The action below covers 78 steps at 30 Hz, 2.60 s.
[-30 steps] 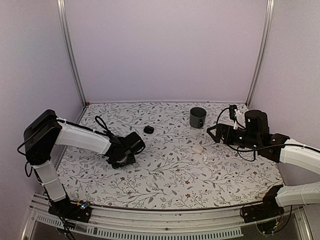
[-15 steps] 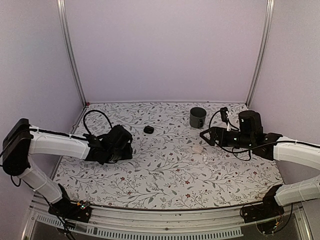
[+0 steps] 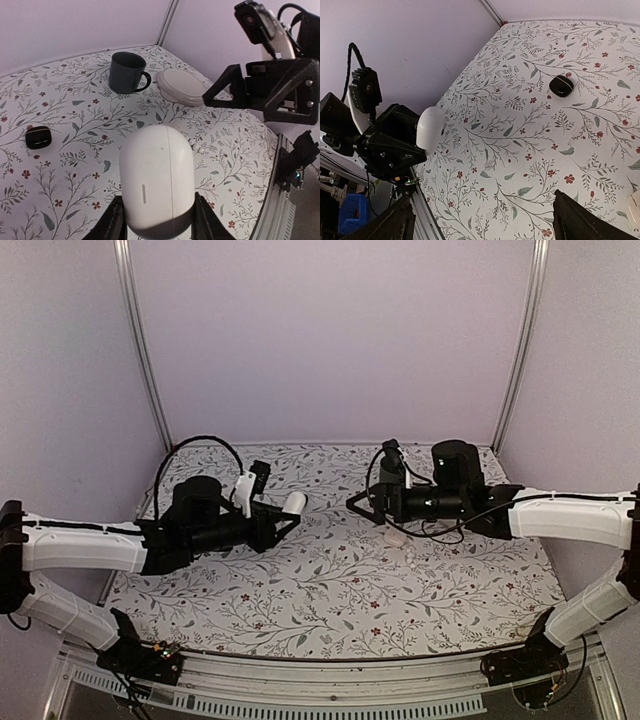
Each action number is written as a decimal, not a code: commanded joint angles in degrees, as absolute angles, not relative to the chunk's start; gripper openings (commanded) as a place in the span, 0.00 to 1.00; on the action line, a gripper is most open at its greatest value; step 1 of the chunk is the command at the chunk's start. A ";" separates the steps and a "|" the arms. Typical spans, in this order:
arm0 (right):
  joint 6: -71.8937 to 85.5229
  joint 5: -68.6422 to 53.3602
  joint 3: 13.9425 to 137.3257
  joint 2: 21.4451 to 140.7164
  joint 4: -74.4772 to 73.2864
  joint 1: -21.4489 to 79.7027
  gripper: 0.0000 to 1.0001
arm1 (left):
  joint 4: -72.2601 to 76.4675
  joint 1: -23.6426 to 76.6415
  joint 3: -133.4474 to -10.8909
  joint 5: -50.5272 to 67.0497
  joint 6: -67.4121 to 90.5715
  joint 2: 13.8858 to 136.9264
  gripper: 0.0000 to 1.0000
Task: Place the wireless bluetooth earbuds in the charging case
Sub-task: Pass from the left arm to the right, then pass from the right arm to the left
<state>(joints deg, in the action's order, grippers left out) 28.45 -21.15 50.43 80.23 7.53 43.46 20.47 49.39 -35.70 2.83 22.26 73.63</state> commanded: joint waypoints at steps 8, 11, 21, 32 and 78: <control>40.21 -19.66 57.65 87.38 9.98 48.24 0.84 | 24.89 53.05 -43.63 10.72 12.72 80.13 0.19; 41.08 -17.43 57.73 86.93 9.38 49.10 0.83 | 24.77 53.62 -44.32 10.70 12.10 81.41 0.19; 43.55 -17.93 59.14 88.59 8.51 49.91 0.64 | 24.26 56.29 -46.11 9.32 9.57 83.78 0.19; 44.95 -20.92 58.53 87.95 8.69 50.19 0.22 | 24.18 56.33 -46.19 8.00 9.93 84.26 0.26; 40.10 -31.32 54.23 74.14 28.77 45.90 0.03 | 33.27 56.06 -42.94 11.80 -2.49 74.85 0.78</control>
<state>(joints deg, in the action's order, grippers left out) 36.86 -33.39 49.67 76.12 36.49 46.00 42.72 52.93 -41.82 24.56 18.50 76.75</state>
